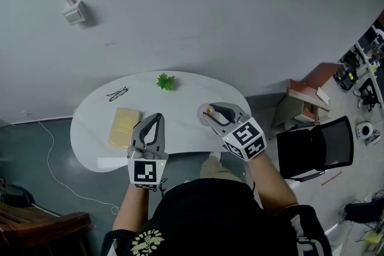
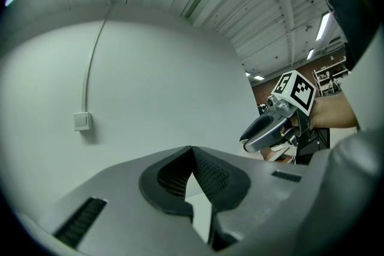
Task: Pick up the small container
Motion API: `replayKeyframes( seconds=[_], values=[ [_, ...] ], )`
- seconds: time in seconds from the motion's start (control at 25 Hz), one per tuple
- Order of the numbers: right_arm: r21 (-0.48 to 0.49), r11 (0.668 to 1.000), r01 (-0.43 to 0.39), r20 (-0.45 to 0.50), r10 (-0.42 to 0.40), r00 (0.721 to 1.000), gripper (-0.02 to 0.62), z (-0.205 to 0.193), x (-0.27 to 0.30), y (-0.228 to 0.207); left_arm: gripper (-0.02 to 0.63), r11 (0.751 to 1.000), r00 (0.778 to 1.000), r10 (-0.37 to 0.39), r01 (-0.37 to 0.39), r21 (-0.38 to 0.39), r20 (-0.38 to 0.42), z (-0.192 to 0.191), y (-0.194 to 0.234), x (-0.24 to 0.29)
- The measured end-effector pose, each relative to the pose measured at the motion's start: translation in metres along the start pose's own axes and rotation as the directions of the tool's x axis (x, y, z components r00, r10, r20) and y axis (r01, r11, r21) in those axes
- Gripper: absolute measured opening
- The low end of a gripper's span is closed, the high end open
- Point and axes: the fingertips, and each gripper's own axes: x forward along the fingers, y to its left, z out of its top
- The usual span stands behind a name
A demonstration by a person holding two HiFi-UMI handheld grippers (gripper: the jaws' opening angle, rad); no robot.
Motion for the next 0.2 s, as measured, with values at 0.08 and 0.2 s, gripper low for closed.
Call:
replayKeyframes(
  seconds=[0.08, 0.2],
  values=[
    [-0.002, 1.0, 0.001, -0.003, -0.001, 1.0, 0.137, -0.0002, 0.0017, 0.0002, 0.005, 1.0, 1.0, -0.006, 0.006, 0.005, -0.018, -0.0029, 0.0006, 0.0019],
    [-0.002, 1.0, -0.001, -0.008, 0.001, 1.0, 0.137, -0.0017, 0.0035, 0.0, 0.005, 1.0, 0.999, -0.016, 0.017, 0.012, -0.049, -0.0076, 0.0002, 0.0049]
  ],
)
